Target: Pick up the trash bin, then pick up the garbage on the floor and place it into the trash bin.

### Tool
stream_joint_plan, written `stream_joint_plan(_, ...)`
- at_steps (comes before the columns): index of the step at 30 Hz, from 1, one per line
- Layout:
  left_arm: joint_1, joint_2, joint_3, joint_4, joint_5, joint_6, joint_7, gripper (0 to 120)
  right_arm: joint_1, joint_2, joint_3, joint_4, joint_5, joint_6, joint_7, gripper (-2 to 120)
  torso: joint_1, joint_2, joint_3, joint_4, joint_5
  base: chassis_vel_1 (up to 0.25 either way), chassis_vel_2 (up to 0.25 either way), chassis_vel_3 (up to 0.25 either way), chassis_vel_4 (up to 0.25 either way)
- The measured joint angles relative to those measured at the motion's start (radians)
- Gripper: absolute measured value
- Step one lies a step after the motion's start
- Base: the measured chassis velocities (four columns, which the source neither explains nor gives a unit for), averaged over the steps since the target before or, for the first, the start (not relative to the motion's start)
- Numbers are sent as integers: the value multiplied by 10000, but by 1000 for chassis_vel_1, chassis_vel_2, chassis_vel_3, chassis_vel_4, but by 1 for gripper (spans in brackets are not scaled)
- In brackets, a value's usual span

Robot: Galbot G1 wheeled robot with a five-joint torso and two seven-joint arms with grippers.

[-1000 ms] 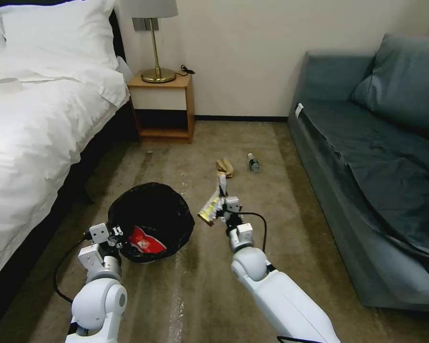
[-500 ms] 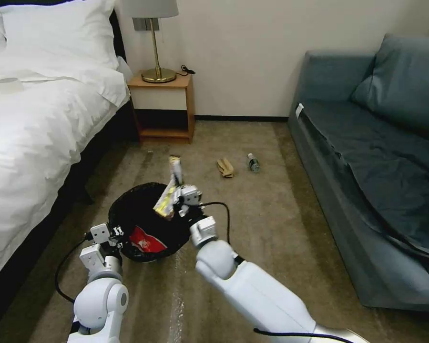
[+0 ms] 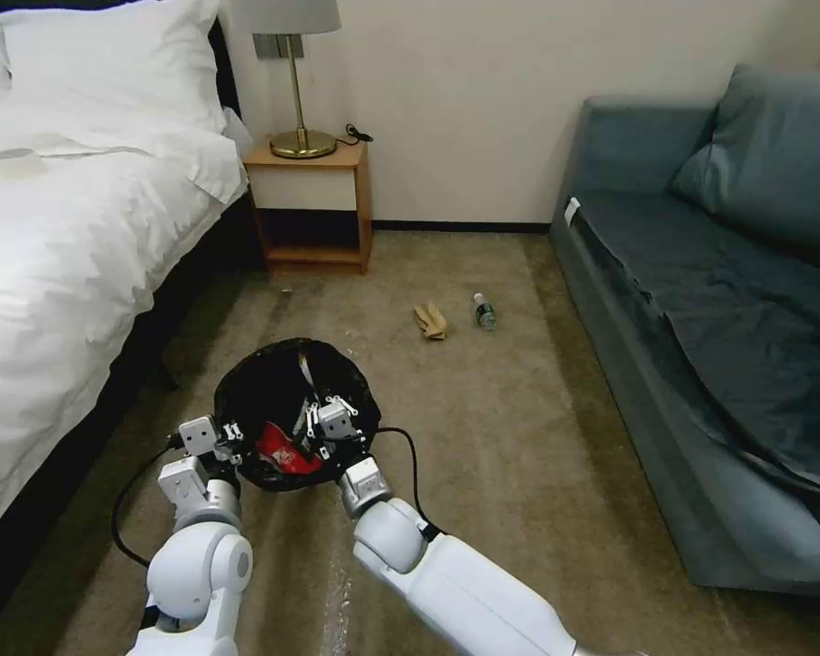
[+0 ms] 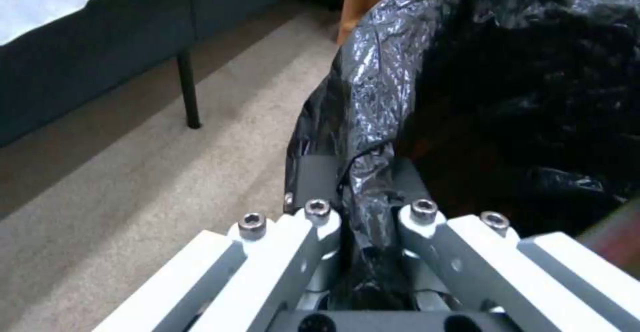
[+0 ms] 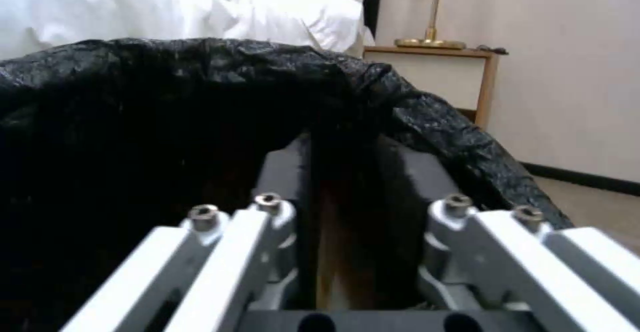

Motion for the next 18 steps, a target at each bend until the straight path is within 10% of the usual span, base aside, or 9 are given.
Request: stream_joint_plan(18, -104, 266, -114, 322, -38, -33, 46, 4, -881, -641, 2573, 1469, -123, -246, 522, 95, 0, 0, 0, 1, 2, 0, 0, 0, 0)
